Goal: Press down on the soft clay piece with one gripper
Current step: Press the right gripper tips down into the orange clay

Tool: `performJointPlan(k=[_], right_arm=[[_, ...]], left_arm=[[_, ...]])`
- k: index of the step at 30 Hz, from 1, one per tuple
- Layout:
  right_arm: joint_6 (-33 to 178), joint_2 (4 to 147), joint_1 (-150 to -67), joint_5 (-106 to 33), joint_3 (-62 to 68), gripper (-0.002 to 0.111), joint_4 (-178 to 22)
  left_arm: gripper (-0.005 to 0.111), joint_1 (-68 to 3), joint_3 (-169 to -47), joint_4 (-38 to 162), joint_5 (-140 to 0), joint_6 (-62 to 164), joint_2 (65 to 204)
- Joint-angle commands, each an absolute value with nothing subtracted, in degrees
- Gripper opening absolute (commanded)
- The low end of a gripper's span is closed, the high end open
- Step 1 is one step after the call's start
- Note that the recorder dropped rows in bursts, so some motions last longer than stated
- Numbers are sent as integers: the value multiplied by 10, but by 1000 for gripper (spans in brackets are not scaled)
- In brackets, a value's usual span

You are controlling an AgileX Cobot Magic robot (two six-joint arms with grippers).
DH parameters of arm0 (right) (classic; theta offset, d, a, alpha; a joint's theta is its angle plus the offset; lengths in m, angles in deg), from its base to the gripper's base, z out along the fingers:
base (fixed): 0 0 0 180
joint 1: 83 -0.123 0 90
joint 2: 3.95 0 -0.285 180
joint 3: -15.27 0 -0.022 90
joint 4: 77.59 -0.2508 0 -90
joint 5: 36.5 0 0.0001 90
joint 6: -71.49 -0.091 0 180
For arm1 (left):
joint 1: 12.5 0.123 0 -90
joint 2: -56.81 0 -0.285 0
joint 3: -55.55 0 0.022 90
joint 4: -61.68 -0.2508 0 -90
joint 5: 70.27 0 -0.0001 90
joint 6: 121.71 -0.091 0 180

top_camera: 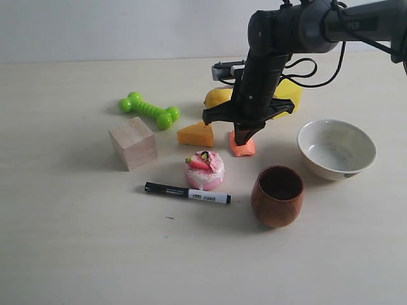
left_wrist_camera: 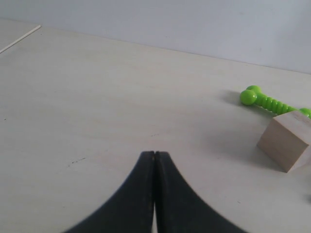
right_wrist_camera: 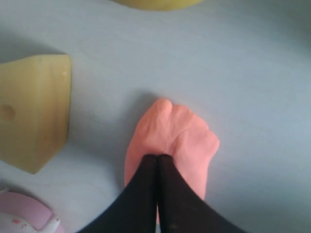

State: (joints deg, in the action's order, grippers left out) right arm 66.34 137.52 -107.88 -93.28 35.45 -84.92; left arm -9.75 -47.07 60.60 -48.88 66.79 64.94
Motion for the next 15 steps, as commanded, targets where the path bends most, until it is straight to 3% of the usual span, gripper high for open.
performJointPlan(k=[1,15], right_arm=[[669,1421,-1083,-952,333,0,-861],[669,1389,-1083,-962,333,0,-849]], left_arm=[[0,-97,-472,606,-494,670,646],[0,-97,-472,606,-494,670,646]])
